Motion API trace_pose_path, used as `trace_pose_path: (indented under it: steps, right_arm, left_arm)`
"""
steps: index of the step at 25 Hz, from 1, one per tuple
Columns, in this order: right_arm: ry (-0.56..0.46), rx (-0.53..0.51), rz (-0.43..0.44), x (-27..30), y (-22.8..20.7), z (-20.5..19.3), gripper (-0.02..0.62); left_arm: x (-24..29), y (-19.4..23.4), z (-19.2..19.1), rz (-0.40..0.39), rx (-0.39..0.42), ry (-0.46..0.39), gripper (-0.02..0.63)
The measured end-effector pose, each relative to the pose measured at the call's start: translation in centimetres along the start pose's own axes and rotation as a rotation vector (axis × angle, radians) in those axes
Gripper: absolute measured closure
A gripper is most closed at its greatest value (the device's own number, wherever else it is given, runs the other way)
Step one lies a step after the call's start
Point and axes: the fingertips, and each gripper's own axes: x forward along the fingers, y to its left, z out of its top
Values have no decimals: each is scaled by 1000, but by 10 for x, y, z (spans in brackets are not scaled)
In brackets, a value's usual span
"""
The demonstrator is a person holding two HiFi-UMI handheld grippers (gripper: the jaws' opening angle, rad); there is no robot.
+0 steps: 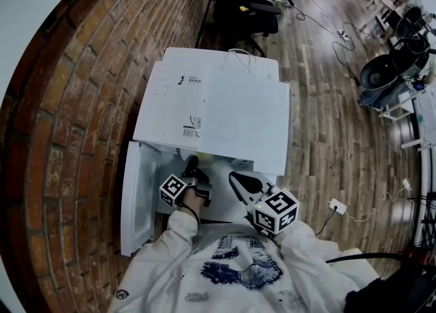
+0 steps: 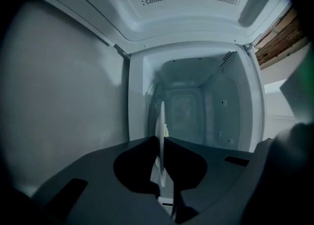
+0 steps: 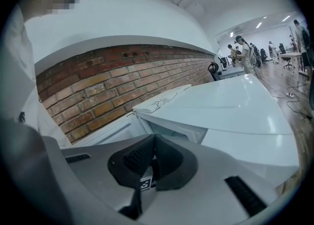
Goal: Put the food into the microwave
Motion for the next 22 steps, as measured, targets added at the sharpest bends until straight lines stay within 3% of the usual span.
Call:
trace_pose_path:
  steps: [6, 18, 22]
  right_arm:
    - [6, 7, 0, 3, -4, 0, 581]
    - [8, 11, 2, 3, -3, -1, 581]
    - [8, 12, 1, -1, -1, -3, 581]
  left_arm:
    - [2, 1, 1, -11, 28, 3, 583]
    - [2, 5, -7, 55, 74, 28, 581]
    - [-2, 9, -8, 69, 71, 29, 554]
